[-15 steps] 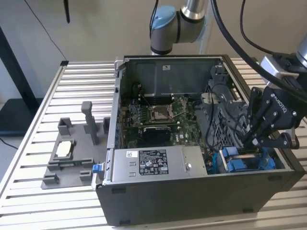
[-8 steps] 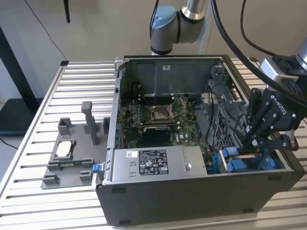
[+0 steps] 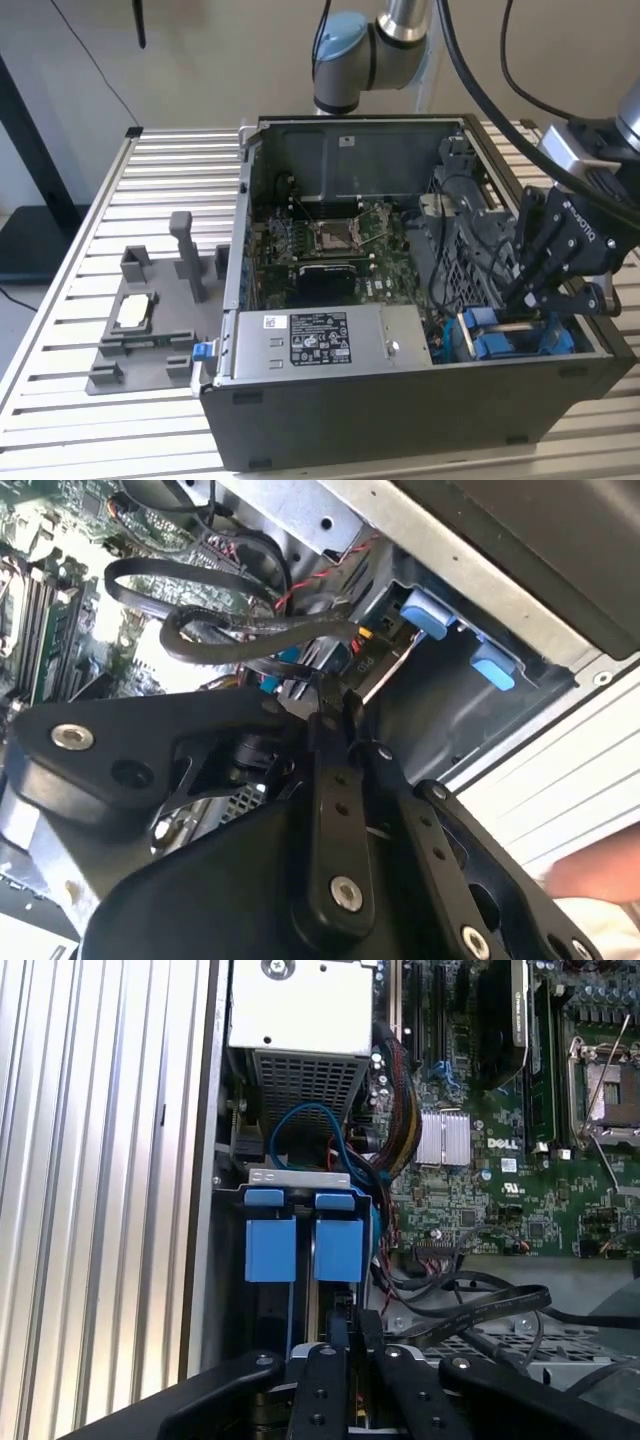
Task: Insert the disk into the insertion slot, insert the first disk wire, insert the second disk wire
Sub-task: 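Insert the second disk wire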
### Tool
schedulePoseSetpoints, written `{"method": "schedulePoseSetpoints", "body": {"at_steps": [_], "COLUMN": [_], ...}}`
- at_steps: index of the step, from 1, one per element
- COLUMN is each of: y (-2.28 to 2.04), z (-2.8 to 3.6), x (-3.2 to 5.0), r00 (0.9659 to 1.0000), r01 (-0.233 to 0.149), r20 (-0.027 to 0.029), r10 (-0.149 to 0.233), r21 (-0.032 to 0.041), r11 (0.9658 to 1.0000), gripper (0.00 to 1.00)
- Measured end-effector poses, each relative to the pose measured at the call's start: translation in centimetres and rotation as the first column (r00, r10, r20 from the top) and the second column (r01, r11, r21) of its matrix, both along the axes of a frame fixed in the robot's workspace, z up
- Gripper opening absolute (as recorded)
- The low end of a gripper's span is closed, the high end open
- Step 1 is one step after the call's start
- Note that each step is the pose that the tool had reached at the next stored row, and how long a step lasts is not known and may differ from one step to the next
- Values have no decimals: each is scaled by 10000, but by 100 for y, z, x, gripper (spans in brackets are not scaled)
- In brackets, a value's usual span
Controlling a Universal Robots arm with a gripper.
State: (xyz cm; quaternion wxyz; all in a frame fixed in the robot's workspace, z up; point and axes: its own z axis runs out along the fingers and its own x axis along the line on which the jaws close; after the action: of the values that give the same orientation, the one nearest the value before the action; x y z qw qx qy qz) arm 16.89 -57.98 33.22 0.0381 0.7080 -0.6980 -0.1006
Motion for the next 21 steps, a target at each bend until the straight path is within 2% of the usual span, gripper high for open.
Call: {"method": "schedulePoseSetpoints", "body": {"at_steps": [2, 6, 7, 8, 11, 15, 18, 21], "y": [-14, -34, -35, -36, -38, -38, -38, -38], "z": [-3, -4, -1, 4, 41, 121, 129, 171], "x": [0, 0, 0, 0, 0, 0, 0, 0], "r00": [10000, 10000, 10000, 10000, 10000, 10000, 10000, 10000], "r01": [0, 0, 0, 0, 1, 0, 0, 0], "r20": [0, 0, 0, 0, 0, 0, 0, 0], "r10": [0, 0, 0, 0, -1, 0, 0, 0], "r21": [16, 125, 144, 161, 195, 222, 229, 246], "r11": [10000, 9999, 9999, 9999, 9998, 9998, 9997, 9997], "gripper": [16, 17, 24, 24, 24, 24, 24, 24]}}
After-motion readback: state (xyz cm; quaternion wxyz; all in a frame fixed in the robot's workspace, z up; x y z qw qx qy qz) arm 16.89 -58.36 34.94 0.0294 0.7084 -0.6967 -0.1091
